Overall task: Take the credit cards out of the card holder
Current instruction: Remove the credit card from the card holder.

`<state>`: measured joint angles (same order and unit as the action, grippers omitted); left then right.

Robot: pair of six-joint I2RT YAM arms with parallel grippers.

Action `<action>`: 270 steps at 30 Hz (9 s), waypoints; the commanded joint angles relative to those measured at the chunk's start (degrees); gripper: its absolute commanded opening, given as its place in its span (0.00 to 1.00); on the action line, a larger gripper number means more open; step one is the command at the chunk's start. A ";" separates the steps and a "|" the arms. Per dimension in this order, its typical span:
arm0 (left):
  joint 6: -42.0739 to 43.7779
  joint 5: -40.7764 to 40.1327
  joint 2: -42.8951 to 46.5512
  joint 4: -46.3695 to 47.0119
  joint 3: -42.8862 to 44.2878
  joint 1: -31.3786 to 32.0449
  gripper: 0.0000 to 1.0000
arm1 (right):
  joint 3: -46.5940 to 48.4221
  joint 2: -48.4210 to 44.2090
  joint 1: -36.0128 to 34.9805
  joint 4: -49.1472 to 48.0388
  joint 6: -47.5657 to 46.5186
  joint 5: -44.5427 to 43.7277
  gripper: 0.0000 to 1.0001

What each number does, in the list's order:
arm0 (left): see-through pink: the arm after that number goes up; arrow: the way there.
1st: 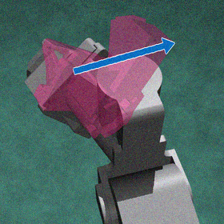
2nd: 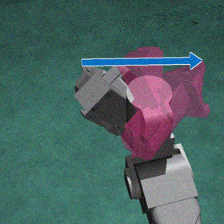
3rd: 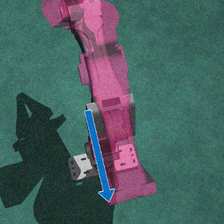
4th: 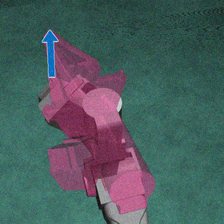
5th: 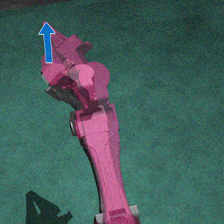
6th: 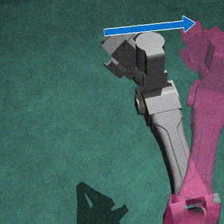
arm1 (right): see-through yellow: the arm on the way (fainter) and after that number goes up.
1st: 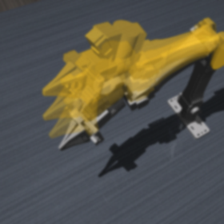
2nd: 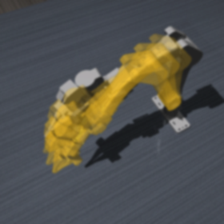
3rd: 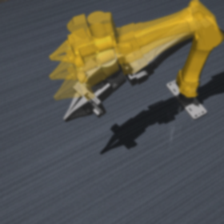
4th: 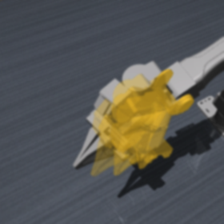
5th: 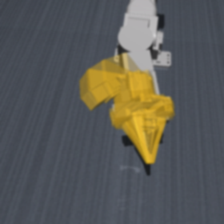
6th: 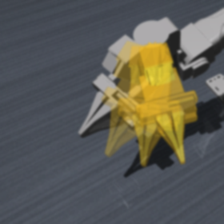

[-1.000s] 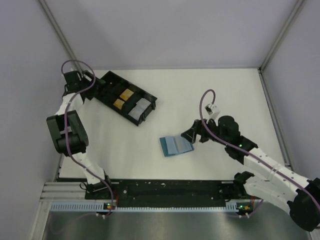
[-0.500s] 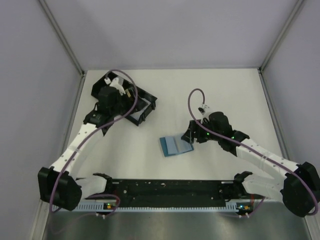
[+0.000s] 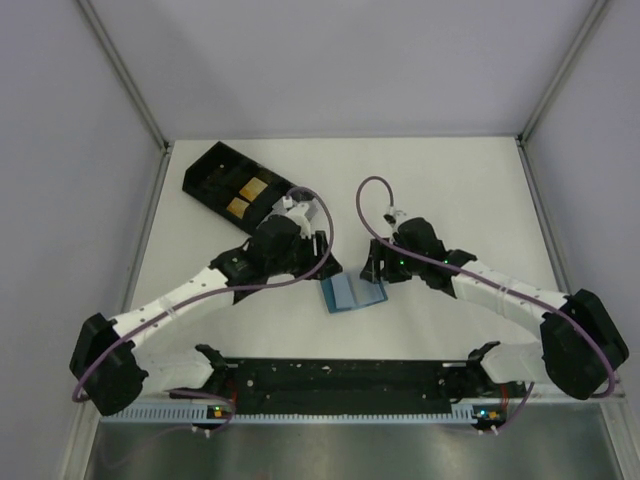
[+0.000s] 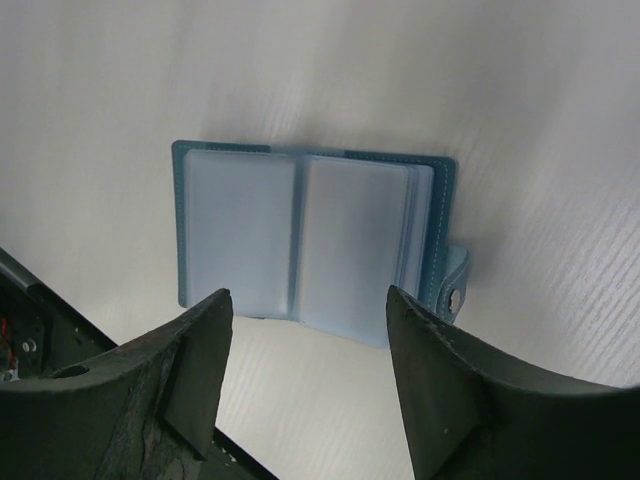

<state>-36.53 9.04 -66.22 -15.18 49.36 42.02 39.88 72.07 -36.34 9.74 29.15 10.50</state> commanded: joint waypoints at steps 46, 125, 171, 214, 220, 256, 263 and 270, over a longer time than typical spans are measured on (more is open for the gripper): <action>-2.23 -1.48 -21.32 11.40 -10.08 4.39 0.08 | 6.26 13.88 -3.12 -3.76 2.05 5.58 0.37; -7.06 -5.96 -11.22 16.59 -16.67 4.47 0.06 | 10.66 18.63 -7.96 -12.11 7.59 13.32 0.60; -22.88 2.74 -30.99 33.81 -9.02 2.72 0.39 | -4.81 12.04 1.71 -9.30 3.37 -1.01 0.33; -29.12 6.69 -26.42 47.79 -26.07 -1.59 0.00 | -5.51 17.66 6.01 -3.32 8.73 -3.82 0.00; -26.93 6.78 -22.30 44.46 -27.56 -2.64 0.00 | -5.60 17.05 6.45 -3.23 8.73 -3.73 0.00; 41.87 8.53 15.50 6.76 -5.70 -0.54 0.00 | 16.02 -17.05 3.47 11.09 -39.31 24.38 0.60; 50.15 12.49 16.82 -1.34 -0.68 1.40 0.00 | 21.81 -14.43 0.84 12.76 -54.09 33.79 0.62; 54.29 16.45 17.44 -3.18 1.43 1.75 0.00 | 27.09 -7.74 -3.47 14.87 -61.13 35.02 0.60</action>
<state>13.32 21.93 -49.45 -17.06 47.27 43.55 62.81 61.49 -37.41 22.90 -24.43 42.06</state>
